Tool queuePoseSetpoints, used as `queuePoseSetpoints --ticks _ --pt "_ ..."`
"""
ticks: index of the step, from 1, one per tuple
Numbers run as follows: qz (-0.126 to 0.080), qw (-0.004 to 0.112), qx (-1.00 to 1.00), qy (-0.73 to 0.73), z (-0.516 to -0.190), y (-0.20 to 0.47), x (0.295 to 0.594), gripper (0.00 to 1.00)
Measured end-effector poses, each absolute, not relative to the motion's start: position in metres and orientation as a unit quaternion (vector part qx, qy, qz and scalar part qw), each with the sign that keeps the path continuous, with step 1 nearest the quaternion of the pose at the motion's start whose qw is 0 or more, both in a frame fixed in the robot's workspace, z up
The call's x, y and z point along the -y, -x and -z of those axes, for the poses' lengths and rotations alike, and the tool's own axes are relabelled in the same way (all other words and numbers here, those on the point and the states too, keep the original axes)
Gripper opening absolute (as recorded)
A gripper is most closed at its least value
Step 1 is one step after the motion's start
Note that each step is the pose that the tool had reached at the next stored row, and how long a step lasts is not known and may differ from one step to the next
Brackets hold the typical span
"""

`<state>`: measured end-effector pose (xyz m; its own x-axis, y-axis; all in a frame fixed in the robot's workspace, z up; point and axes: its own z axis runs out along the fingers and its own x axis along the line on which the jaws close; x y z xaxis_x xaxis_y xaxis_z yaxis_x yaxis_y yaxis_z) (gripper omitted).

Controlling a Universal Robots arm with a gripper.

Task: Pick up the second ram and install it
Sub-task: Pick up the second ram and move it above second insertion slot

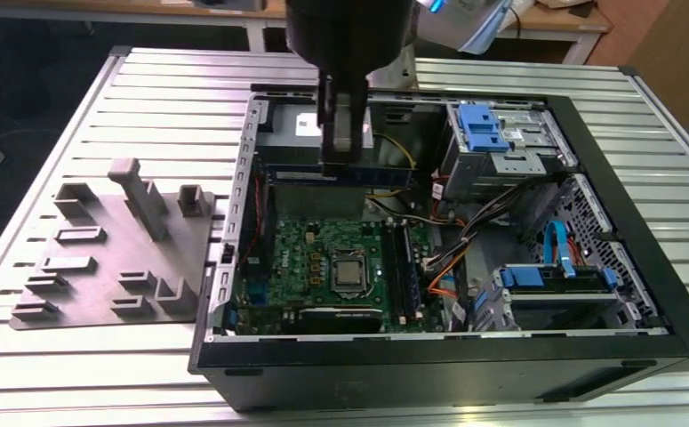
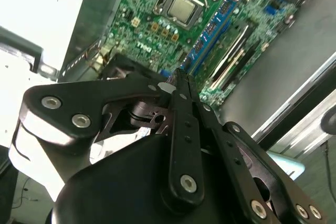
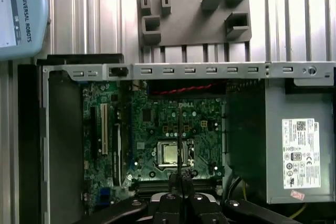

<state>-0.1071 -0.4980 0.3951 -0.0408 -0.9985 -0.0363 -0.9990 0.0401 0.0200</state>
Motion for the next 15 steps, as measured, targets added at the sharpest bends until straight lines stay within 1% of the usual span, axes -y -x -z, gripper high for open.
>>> queuePoseSetpoints --ticks 10,15 --pt "-0.02 0.006 -0.721 0.692 -0.394 0.075 0.498 0.08" --pt "-0.02 0.006 -0.721 0.692 -0.394 0.074 0.498 0.08"
